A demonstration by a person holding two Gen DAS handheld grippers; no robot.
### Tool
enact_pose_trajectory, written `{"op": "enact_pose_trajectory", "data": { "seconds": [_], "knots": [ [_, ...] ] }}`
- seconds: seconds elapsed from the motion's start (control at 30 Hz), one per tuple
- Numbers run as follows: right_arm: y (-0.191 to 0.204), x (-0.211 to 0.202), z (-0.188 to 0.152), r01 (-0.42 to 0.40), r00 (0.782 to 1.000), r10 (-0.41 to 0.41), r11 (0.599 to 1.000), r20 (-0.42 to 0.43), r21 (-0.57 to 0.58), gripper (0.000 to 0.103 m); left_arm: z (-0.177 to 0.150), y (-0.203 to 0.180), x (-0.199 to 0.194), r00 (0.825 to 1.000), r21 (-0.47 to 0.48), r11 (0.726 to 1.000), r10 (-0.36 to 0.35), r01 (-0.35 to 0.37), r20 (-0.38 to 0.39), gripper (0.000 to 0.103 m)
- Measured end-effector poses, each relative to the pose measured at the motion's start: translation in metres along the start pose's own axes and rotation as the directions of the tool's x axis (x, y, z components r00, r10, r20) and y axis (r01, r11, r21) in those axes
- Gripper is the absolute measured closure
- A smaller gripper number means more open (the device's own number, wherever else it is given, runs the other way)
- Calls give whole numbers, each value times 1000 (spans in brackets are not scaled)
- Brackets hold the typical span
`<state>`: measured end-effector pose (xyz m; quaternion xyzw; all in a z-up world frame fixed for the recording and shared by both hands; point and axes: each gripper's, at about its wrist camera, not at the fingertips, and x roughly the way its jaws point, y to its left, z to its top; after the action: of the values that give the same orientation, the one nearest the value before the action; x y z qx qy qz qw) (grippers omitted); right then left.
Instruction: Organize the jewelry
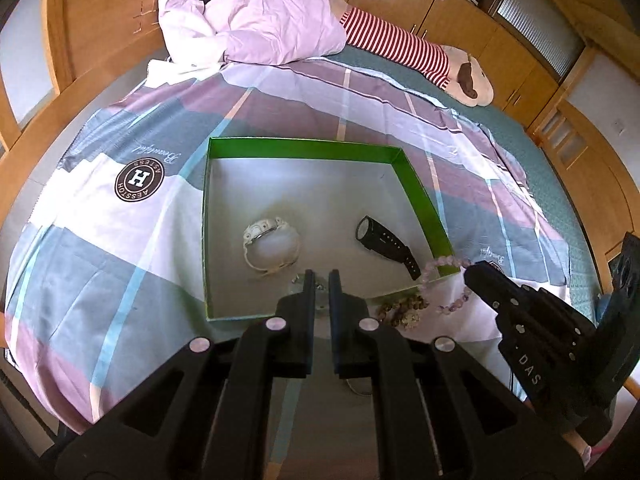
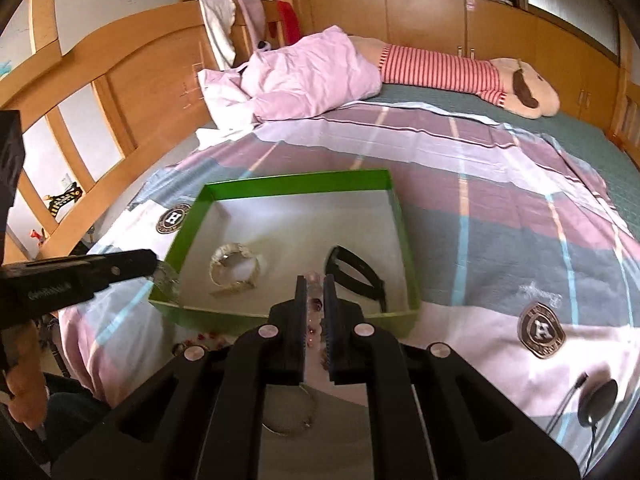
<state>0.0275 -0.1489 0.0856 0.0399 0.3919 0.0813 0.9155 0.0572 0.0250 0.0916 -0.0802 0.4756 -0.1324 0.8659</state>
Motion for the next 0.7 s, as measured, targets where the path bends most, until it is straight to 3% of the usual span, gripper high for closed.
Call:
{"op": "enact_pose_trajectory", "data": {
  "seconds": [0.4,0.43,0.47,0.5,0.6,0.7],
  "knots": [
    [9,63,23,9,999,-9,1000,-44,-10,94,26,19,41,998,-39,997,61,-61,7,96],
    [9,69,22,15,999,-15,1000,-51,-9,85,27,21,46,998,-42,997,61,-61,-6,94],
    [8,73,21,21,998,-21,1000,-58,-5,69,26,23,50,998,-43,997,63,-64,-19,94],
    [7,73,19,18,998,-18,1000,-62,0,64,24,23,54,997,-36,997,71,-72,-31,93],
    [-1,59,14,-5,999,5,1000,-43,13,62,15,23,50,996,-18,996,86,-86,-24,85],
    [-17,37,5,10,1000,-10,999,-22,35,62,-3,25,38,998,-23,998,57,-57,-17,83]
  ]
}}
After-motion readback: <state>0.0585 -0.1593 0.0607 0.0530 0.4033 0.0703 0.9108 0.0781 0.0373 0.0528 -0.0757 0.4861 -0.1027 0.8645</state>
